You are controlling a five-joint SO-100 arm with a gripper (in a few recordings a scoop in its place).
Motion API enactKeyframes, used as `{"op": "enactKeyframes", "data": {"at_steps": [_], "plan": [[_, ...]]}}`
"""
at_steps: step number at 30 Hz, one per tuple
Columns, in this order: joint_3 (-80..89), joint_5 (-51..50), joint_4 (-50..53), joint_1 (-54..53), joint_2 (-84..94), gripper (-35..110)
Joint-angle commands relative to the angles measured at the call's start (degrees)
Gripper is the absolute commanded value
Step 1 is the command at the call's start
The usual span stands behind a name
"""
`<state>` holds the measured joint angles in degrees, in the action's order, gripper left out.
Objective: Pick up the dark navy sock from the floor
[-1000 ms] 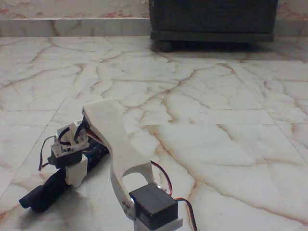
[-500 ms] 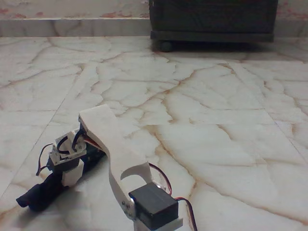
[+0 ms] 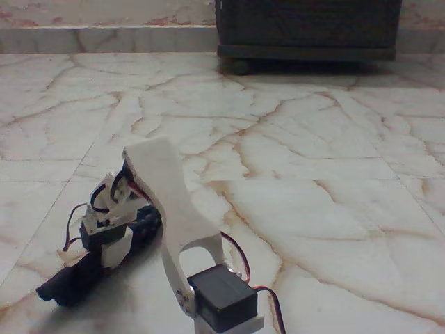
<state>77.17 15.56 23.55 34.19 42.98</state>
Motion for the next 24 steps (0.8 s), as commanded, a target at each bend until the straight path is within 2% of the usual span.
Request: {"op": "enactKeyframes", "data": {"at_steps": [1,12,24], "plan": [[3.25,1.93,-0.44,-0.88,8.09,0],[16.08,12.57,3.43,-9.4,30.67,0],[42.54,29.62,2.55,-21.88,62.84,0]]}}
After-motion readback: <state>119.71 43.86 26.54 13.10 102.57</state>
